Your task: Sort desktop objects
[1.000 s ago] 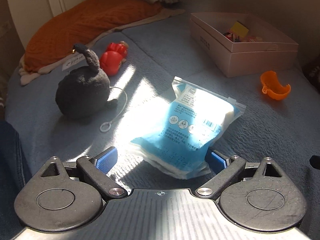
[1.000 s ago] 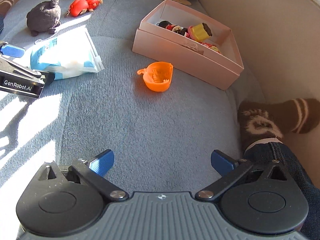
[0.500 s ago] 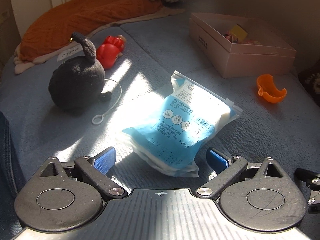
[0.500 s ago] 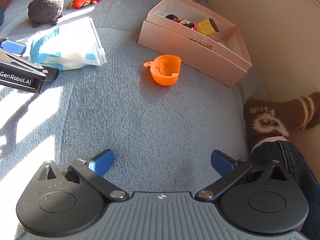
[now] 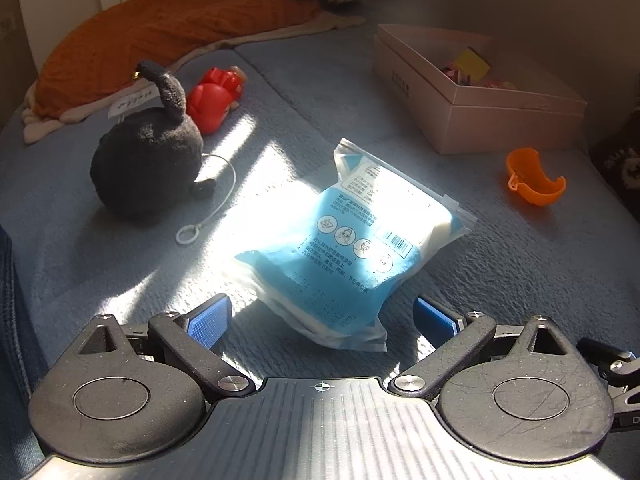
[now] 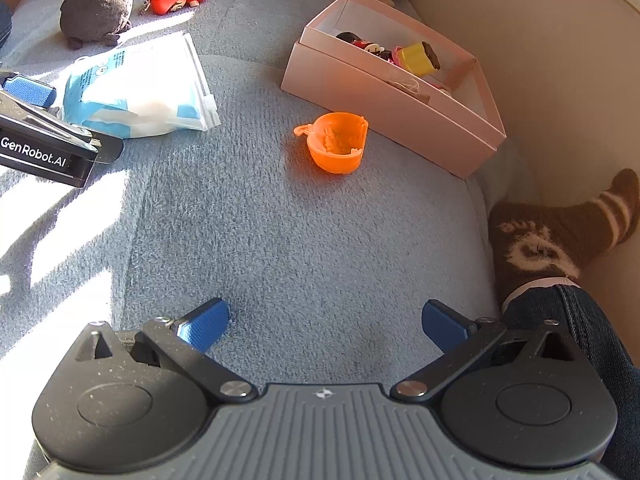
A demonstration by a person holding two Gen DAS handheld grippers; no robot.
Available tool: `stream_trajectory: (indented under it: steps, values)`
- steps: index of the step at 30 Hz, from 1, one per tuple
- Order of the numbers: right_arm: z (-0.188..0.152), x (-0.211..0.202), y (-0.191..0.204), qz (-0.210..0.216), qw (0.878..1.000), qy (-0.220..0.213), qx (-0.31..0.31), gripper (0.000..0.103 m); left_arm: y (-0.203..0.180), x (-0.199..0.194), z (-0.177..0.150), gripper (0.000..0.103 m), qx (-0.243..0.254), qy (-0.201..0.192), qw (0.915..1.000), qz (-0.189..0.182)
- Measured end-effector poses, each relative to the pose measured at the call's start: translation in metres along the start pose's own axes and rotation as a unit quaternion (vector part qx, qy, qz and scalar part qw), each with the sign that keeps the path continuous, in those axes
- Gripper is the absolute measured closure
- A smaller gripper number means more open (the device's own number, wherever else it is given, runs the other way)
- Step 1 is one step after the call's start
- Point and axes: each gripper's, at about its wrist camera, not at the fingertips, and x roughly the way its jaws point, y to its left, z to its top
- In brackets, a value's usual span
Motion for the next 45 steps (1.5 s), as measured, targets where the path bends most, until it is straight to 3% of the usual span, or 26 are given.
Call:
stream_trajectory:
  steps: [45]
  values:
    - [-0.0016,0.0028,0.0095,0.001,1.0,-0.005,-0.007,0.0,-0.0029,0.0012,-0.0044,0.002,-0.003,0.004,1.0,0.0]
